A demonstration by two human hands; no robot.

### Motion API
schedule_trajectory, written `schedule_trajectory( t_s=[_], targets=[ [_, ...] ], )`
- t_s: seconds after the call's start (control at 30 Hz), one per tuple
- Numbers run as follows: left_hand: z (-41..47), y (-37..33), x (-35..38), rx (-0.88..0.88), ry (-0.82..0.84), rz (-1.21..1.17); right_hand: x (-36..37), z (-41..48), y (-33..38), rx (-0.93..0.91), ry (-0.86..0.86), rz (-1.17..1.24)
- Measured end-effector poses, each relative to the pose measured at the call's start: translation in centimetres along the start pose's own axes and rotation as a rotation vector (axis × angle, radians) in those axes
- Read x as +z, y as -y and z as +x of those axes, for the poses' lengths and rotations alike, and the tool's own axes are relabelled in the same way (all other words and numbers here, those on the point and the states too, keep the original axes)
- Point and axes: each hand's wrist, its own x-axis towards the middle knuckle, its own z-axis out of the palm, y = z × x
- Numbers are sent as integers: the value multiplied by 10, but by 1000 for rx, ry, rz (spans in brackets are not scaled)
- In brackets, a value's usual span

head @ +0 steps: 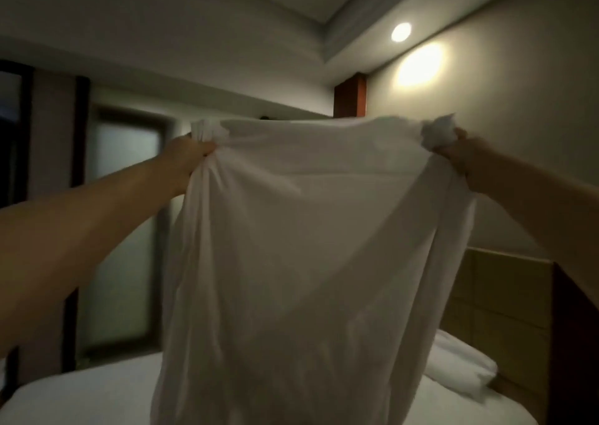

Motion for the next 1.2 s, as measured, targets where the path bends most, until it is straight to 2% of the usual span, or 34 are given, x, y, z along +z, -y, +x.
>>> schedule_trajectory(
  t_s=[0.03, 0.1, 0.17, 0.23, 0.3, 0.37, 0.43, 0.53, 0.6, 0.67, 0.7, 0.8, 0.87, 1.0, 1.2],
  targets=[
    [-9, -5, 6, 1, 3, 24, -8, -5, -1, 20, 11, -36],
    [-14, -27, 13, 33, -28, 50, -26, -7, 19, -32, -77, -41],
    [2, -49, 7, 36, -86, 95, -40, -2, 51, -140, -183, 58],
    [16, -49, -5, 8, -81, 190, -52, 1, 60, -190, -212, 114],
    [-3, -26, 0, -32, -18, 268, -59, -8, 30, -87, -137, -95],
    [-45, -2, 19, -117, 59, 364, -62, -25, -12, 109, 34, -277],
    [-61, 15, 31, -131, 49, 341, -63, -35, -27, 167, 69, -223],
    [-75, 14, 37, -122, -41, 127, -61, -41, -25, 147, -59, 56],
    [-85, 36, 34, -199, -41, 177, -59, -56, -43, 253, -77, 10],
    [-103, 68, 28, -349, 38, 230, -54, -79, -71, 369, 19, -141],
    [-106, 75, 25, -365, 99, 257, -54, -84, -77, 378, 22, -119],
    [-97, 74, 16, -386, 88, 59, -57, -78, -73, 328, -12, 164],
    [-93, 79, 10, -415, 55, 13, -55, -75, -77, 342, 50, 185],
    [-113, 92, 1, -489, 124, -5, -54, -90, -92, 431, 192, 124],
    [-118, 108, -12, -403, 147, 51, -34, -101, -104, 417, 317, 272]
  ],
)
